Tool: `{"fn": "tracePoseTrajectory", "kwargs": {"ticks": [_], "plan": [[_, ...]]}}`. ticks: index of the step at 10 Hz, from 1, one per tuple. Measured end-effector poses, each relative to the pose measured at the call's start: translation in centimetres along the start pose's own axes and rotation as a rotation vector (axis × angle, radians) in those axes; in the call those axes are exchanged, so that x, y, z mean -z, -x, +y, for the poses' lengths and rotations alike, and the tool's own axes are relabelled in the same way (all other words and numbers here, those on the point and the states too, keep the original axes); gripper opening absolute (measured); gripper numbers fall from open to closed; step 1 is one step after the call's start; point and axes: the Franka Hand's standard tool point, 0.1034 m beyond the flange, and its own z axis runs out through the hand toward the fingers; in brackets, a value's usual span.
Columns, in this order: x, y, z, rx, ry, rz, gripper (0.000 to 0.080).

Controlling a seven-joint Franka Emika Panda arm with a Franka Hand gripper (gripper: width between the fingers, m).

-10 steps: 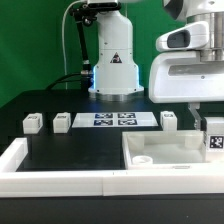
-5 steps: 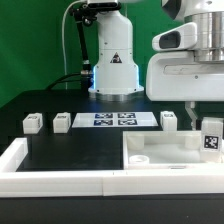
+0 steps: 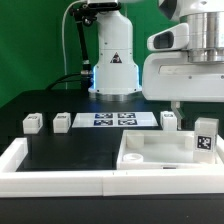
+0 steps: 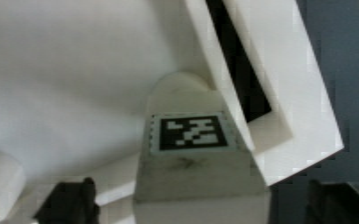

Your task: Assemble square table

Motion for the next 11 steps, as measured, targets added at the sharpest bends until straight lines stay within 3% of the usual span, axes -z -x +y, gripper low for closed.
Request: {"fn": "tracePoseTrajectory", "kwargs": {"ticks": [1, 2, 5, 11], "plan": [[0.0, 0.1, -0.1, 0.034, 0.000, -0.002, 0.0630], [0.0, 0.3, -0.3, 0.084, -0.003, -0.003, 0.0643], [0.9, 1.1, 0.0, 0.178, -0.009, -0.010, 0.0648], [0.8, 1.2, 0.0, 0.251, -0.008, -0.011, 0.0648]]}}
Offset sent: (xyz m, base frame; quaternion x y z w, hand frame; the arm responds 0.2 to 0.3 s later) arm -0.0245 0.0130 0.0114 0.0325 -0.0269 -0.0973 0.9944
